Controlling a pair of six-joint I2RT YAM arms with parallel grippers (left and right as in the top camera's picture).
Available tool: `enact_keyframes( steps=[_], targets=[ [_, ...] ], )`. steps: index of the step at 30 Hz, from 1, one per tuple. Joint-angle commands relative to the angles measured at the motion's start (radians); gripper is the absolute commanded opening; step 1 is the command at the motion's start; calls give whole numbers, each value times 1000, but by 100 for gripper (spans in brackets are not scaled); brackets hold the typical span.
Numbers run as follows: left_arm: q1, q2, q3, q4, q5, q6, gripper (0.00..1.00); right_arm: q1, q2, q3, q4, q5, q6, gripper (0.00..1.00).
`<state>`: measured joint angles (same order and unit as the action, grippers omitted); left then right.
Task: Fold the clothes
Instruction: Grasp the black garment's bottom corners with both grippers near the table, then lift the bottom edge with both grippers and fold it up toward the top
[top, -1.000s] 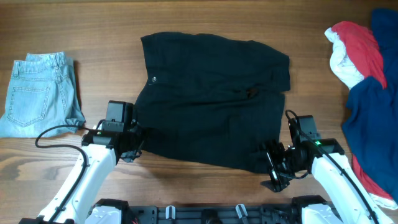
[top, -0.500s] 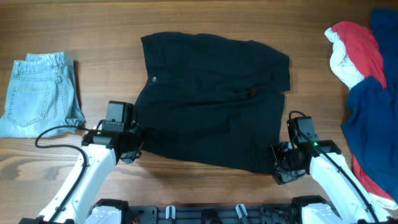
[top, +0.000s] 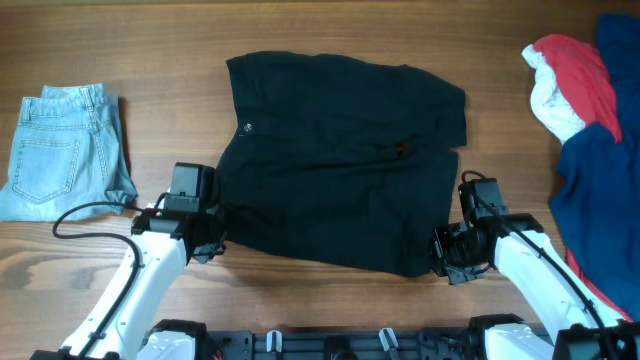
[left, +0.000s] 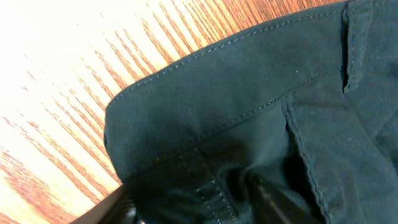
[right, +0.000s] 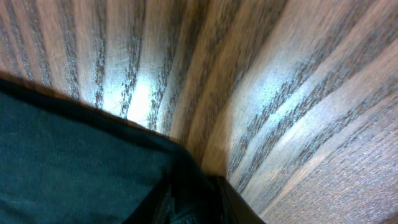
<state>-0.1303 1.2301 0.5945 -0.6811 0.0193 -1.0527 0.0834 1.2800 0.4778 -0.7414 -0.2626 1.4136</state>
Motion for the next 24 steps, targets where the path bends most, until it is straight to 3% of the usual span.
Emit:
enact_keyframes(
  steps=[1,5,7,10,13,16,24],
  targets=[
    [4,-6,-6,-3,-51,-2,35,4,39,-44,5,37,-1,21],
    [4,-6,-6,-3,-103,0,10,4,39,-44,3,37,-1,20],
    [4,-6,-6,-3,-108,2,4,4,39,-44,4,37,-2,14],
    [4,-6,-5,-19,-105,30,4,4,39,-43,14,16,-54,4],
    [3,-19,-5,-103,-99,84,4,4,38,-6,27,0,-283,4],
    [3,-82,-5,-197,-91,88,4,4,31,56,-29,3,-345,4],
    [3,-478,87,-377,-35,256,4,4,-159,275,-290,108,-416,4]
  ],
)
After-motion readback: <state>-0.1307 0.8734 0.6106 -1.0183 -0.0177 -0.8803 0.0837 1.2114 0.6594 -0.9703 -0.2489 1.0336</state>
